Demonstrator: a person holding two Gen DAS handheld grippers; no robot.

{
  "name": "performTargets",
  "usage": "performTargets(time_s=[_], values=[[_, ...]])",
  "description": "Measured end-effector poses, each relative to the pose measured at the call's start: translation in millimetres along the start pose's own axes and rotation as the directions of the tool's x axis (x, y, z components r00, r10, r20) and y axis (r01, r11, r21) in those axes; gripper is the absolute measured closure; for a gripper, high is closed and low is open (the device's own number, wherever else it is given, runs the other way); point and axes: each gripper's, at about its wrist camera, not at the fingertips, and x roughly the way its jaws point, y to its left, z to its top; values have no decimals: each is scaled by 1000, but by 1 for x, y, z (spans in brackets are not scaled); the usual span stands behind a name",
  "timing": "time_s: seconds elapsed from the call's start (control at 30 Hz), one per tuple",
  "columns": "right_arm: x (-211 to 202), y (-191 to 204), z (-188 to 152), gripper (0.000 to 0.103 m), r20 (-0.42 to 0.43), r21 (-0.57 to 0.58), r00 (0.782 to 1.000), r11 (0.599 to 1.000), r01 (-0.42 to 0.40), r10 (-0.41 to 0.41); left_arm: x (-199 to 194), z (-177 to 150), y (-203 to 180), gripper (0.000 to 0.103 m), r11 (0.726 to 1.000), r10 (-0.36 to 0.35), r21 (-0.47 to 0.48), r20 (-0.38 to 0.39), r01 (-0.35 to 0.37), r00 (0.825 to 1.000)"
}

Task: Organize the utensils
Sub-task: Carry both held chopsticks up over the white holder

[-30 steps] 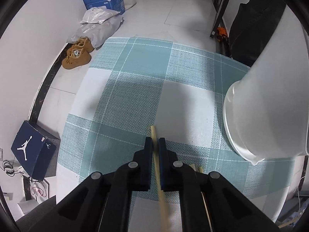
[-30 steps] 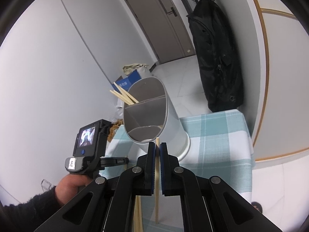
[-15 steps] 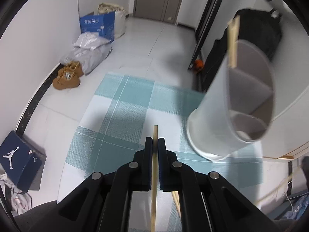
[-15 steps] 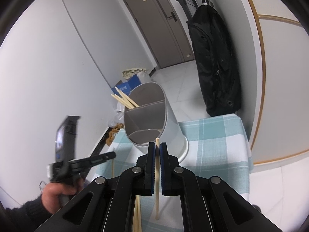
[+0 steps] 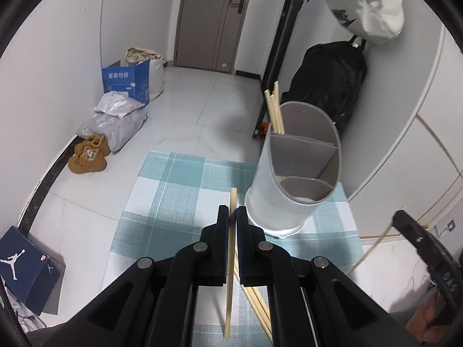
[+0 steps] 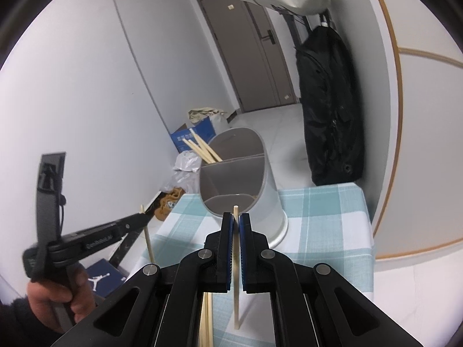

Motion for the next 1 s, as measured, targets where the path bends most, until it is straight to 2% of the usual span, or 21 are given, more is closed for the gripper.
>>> performTargets(time_s=[0.23, 0.57, 1.0], values=[[-4, 20, -5, 99, 26, -68, 1000, 998, 11, -9, -16, -1, -3, 102, 999, -30, 12, 25, 29, 999], [-2, 23, 0, 100, 40, -34, 999, 999, 9, -7, -33, 7, -17, 103, 997, -66, 40, 26, 65, 997], [-12, 19, 40, 99, 95, -5, 995, 1000, 10, -9, -50, 36, -34, 103, 990, -122, 70, 42, 119, 992]])
